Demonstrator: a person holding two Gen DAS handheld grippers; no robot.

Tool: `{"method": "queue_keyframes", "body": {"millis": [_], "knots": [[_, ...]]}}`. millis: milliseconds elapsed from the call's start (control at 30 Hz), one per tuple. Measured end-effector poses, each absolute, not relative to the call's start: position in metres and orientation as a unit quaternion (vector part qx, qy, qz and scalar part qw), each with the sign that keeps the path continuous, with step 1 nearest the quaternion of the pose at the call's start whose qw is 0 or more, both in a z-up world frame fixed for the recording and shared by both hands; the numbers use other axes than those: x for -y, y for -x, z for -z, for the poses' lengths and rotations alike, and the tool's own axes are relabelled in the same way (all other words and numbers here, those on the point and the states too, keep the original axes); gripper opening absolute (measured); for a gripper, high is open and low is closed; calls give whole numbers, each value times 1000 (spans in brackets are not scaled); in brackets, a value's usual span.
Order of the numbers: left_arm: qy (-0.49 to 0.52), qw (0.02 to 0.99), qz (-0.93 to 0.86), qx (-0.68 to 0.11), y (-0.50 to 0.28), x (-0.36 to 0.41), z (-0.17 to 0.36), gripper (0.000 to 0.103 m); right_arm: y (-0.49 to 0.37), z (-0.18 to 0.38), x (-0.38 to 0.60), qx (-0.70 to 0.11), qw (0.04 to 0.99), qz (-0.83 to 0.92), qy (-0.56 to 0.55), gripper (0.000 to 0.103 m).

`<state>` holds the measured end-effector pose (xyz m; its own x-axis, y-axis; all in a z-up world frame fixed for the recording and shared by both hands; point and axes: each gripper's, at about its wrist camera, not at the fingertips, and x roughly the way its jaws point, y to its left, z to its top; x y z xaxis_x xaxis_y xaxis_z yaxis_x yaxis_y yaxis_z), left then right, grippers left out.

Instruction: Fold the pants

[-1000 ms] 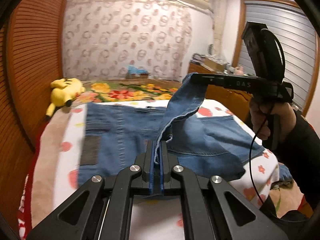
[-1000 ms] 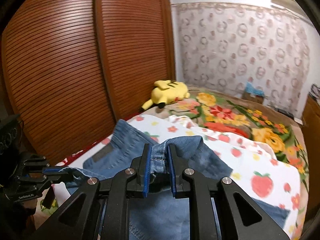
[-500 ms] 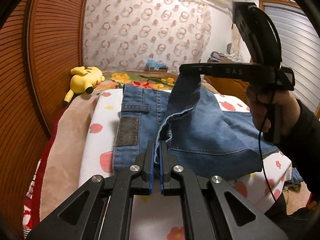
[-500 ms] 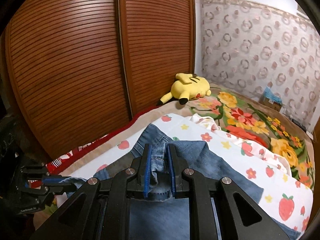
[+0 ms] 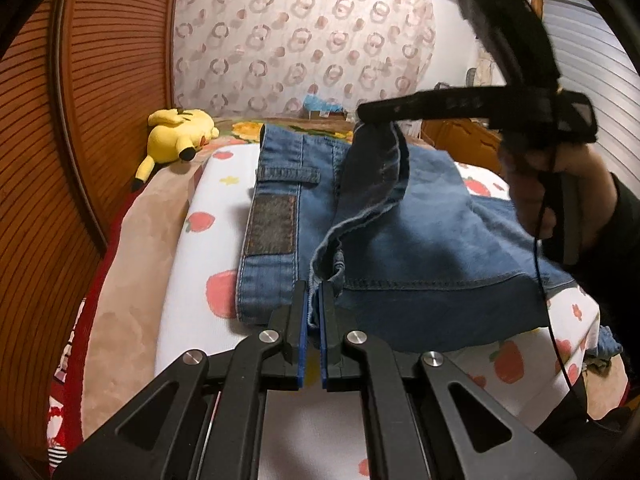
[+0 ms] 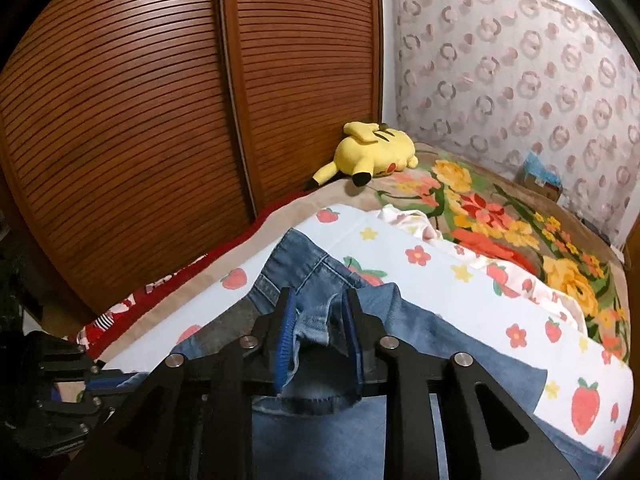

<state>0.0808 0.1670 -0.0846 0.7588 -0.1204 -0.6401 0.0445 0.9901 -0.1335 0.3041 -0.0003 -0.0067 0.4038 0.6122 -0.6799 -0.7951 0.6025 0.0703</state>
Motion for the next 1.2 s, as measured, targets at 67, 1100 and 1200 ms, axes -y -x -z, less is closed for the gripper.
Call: {"method": "queue_keyframes", "body": {"millis": [67, 1100, 1200], "knots": [[58, 935, 42, -348, -81, -168, 87, 5, -303, 2, 6, -338, 830, -423, 130, 36], [37, 941, 51, -332, -129, -148, 62, 67, -279, 20, 81, -357, 854, -362, 114, 49], [28, 939, 62, -337, -146, -140, 63, 67, -269, 16, 90, -354, 857, -357, 115, 51]]}}
